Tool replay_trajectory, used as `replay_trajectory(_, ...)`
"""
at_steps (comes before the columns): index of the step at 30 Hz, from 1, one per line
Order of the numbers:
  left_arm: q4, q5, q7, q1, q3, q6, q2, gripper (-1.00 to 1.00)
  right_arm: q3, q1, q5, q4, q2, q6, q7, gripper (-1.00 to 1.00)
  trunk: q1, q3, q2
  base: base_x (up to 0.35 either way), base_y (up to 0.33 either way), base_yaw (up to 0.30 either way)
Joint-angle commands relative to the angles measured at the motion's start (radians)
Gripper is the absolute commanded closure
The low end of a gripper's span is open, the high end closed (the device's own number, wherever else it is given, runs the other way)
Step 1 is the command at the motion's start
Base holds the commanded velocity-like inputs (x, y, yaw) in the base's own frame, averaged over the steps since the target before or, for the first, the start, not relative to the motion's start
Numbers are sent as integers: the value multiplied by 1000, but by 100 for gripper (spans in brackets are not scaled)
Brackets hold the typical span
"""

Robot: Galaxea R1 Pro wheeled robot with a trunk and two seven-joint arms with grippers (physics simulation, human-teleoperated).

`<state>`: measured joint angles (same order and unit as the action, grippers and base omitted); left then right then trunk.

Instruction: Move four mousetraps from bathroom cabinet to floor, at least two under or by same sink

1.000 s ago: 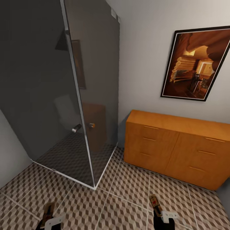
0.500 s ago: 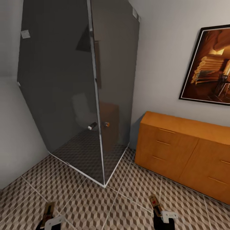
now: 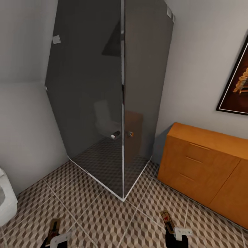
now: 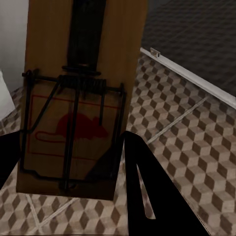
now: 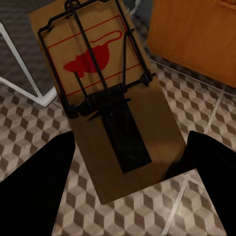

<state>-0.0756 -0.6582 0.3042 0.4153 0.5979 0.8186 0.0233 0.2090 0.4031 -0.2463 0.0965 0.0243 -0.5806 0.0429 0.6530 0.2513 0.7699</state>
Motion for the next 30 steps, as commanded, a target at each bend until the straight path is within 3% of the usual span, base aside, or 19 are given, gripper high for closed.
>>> replay_trajectory(1,-3,8,12,1,6,1,-1,100,9,0,-5,0,0,-2,5,100,0,1,1,0,0,286)
replay_trajectory(30,-3,8,12,1,6,1,-2,100,9,0,-5,0,-1,-1,5,100,0,1,1,0,0,287)
